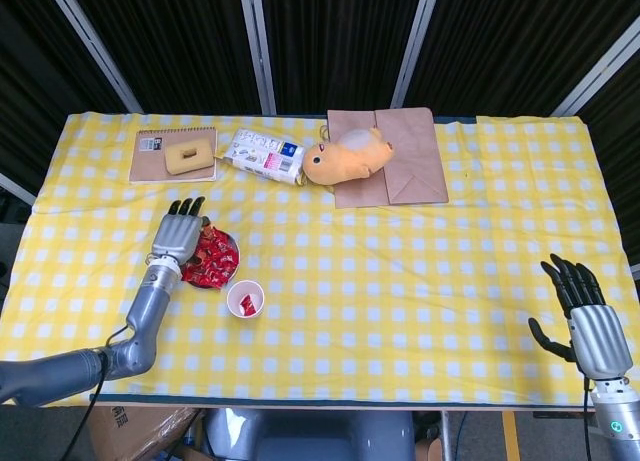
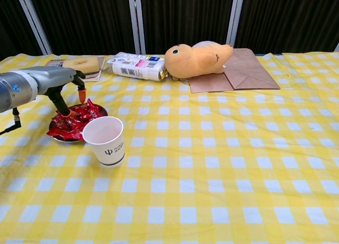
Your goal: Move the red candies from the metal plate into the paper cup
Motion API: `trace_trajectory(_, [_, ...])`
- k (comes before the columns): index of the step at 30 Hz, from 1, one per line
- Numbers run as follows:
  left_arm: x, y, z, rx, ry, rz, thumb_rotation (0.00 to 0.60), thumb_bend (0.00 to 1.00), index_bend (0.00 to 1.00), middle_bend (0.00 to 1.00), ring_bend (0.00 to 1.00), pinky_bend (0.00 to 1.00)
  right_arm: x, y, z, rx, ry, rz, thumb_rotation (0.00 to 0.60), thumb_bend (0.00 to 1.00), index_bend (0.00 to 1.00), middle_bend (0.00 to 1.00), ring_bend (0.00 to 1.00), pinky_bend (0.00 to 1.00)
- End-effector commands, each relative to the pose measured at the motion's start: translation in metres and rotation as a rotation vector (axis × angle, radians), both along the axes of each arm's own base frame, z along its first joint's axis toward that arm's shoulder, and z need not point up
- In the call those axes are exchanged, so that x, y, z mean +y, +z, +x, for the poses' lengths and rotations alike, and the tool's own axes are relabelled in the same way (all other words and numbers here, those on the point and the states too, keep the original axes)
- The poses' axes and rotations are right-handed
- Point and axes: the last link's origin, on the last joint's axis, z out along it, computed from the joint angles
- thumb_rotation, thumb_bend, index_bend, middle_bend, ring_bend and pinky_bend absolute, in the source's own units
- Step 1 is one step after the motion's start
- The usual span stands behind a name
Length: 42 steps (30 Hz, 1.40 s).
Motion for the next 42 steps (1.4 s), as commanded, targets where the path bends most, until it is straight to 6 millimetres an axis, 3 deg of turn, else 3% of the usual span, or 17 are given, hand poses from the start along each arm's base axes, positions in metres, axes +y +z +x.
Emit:
trace_trajectory(1, [0.002, -0.004, 0.003, 0.005, -0.008, -0.002, 0.600, 0.32, 0.41, 0.01, 0.00, 0.00, 0.000, 0.001, 0.000, -0.003, -0.001, 0.000, 0.600, 0.42, 0.00, 0.00, 0.00, 0.00])
trace_trajectory(9, [0.003, -0.008, 0.002, 0.032, -0.003, -0.018, 0.600, 0.32, 0.44, 0.00, 0.00, 0.00, 0.000, 0.002, 0.000, -0.006, 0.000, -0.005, 0.600, 0.42, 0.00, 0.00, 0.00, 0.00])
trace_trajectory(27, [0.004, -0.008, -0.008, 0.036, 0.021, -0.015, 0.600, 0.44, 0.57, 0.03, 0.00, 0.00, 0.000, 0.001, 0.000, -0.005, 0.002, -0.011, 0.600, 0.42, 0.00, 0.00, 0.00, 0.00])
trace_trajectory(42, [0.005, 0.004, -0.002, -0.005, 0.014, 0.017, 0.600, 0.48, 0.59, 0.04, 0.00, 0.00, 0.000, 0.001, 0.000, -0.008, 0.007, -0.018, 0.600, 0.42, 0.00, 0.00, 0.00, 0.00])
